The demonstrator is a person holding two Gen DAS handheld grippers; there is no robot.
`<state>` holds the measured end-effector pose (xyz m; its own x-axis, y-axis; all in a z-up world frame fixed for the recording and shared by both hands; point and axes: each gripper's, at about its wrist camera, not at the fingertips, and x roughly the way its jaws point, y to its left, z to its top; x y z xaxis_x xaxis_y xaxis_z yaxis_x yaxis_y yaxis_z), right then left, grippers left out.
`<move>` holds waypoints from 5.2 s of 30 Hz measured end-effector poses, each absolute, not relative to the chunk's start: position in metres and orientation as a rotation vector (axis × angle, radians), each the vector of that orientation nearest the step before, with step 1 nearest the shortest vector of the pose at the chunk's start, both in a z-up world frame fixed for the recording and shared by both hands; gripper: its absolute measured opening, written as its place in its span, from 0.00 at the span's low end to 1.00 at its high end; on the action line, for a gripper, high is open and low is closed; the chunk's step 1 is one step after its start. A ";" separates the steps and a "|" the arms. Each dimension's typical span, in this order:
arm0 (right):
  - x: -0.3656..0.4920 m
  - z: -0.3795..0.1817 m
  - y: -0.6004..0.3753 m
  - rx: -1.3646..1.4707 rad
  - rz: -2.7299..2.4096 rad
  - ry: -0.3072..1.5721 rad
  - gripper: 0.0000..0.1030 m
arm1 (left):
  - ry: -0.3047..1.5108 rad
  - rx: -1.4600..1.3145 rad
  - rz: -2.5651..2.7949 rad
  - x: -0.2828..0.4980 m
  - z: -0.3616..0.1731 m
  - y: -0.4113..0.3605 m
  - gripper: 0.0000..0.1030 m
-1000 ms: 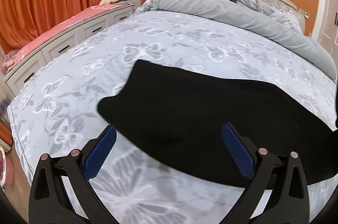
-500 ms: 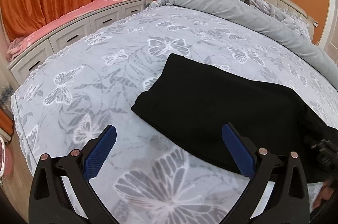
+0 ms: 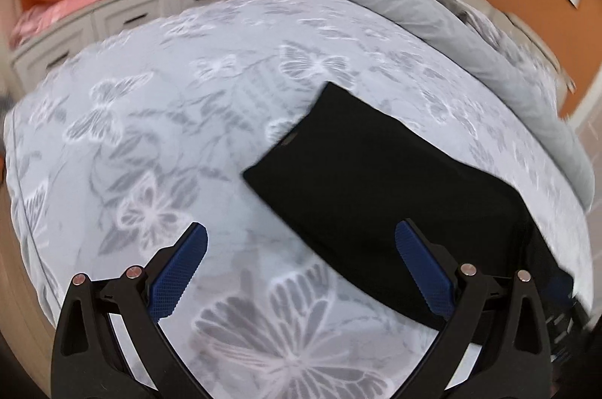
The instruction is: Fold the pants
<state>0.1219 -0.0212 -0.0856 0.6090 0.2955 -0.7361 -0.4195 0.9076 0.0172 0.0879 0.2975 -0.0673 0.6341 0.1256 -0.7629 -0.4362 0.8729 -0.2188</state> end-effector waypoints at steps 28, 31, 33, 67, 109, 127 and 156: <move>0.113 -0.051 -0.227 0.229 0.006 0.821 0.51 | 0.937 -0.562 0.291 0.122 -0.111 0.310 0.95; 0.105 -0.050 -0.239 0.171 -0.034 0.805 0.52 | 0.954 -0.596 0.283 0.135 -0.122 0.304 0.95; 0.099 -0.050 -0.245 0.159 -0.039 0.801 0.59 | 0.936 -0.583 0.321 0.140 -0.122 0.299 0.95; 0.115 -0.059 -0.246 0.491 0.236 0.869 0.79 | 0.532 -0.082 -0.147 0.057 -0.002 0.037 0.95; 0.079 -0.076 -0.293 0.280 0.086 0.923 0.69 | 0.807 -0.036 -0.059 0.107 -0.069 0.032 0.95; 0.069 -0.080 -0.294 0.595 0.348 0.934 0.34 | 1.005 -0.297 -0.289 0.114 -0.080 0.036 0.34; -0.042 -0.083 -0.243 -0.120 0.124 0.876 0.06 | 0.798 0.250 -0.173 -0.016 -0.060 -0.016 0.95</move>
